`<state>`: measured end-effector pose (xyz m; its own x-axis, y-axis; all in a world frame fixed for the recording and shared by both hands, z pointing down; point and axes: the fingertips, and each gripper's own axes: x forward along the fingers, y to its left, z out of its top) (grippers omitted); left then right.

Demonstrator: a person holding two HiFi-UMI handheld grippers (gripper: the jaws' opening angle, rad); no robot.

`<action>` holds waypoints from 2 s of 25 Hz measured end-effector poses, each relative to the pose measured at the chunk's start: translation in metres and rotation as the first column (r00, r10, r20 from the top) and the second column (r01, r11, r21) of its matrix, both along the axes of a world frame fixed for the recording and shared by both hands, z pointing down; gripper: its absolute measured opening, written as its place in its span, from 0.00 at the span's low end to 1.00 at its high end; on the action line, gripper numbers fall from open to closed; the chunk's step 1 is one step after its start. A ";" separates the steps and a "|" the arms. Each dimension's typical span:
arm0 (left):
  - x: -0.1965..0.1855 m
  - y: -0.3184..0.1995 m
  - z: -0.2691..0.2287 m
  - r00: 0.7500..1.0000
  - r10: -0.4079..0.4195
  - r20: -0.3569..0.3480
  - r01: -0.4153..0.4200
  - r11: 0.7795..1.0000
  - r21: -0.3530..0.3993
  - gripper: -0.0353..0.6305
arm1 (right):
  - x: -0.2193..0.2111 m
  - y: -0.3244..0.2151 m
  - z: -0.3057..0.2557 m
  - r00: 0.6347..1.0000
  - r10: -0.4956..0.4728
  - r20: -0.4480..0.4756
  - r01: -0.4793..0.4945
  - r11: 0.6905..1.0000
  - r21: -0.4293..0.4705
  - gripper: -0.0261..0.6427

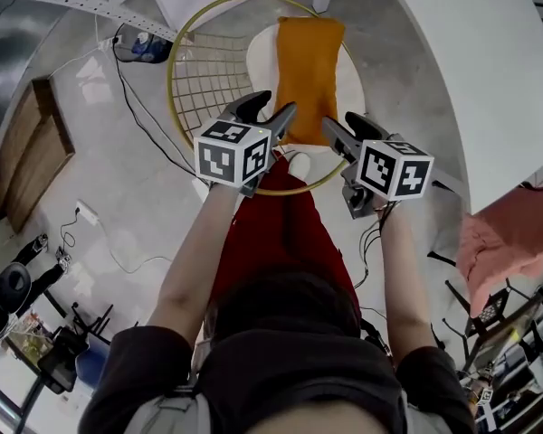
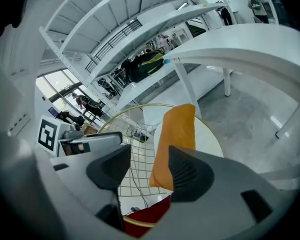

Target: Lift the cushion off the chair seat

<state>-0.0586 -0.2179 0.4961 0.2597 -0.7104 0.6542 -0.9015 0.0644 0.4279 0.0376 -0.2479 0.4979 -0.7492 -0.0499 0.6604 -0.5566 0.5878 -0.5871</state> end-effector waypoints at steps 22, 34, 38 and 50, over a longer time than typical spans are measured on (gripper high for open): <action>-0.024 -0.047 0.126 0.971 -0.066 -0.232 0.027 0.985 -0.169 0.53 | -0.019 -0.049 0.121 0.990 -0.040 -0.136 0.017 0.986 -0.163 0.48; -0.034 -0.060 0.167 0.936 -0.127 -0.328 0.047 0.969 -0.242 0.58 | -0.039 -0.062 0.160 0.982 -0.086 -0.169 0.043 0.968 -0.245 0.50; -0.029 -0.065 0.176 0.917 -0.141 -0.374 0.044 0.965 -0.257 0.59 | -0.041 -0.066 0.166 0.982 -0.097 -0.161 0.051 0.961 -0.272 0.50; -0.016 -0.077 0.197 0.876 -0.112 -0.469 -0.018 0.964 -0.264 0.60 | -0.043 -0.071 0.186 0.980 -0.149 -0.130 0.094 0.929 -0.357 0.50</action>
<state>-0.0743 -0.2947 0.6933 0.5553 -0.5572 0.6174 -0.5851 0.2658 0.7661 -0.0051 -0.3184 0.6841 -0.6245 0.2881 0.7259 -0.5926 0.4307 -0.6807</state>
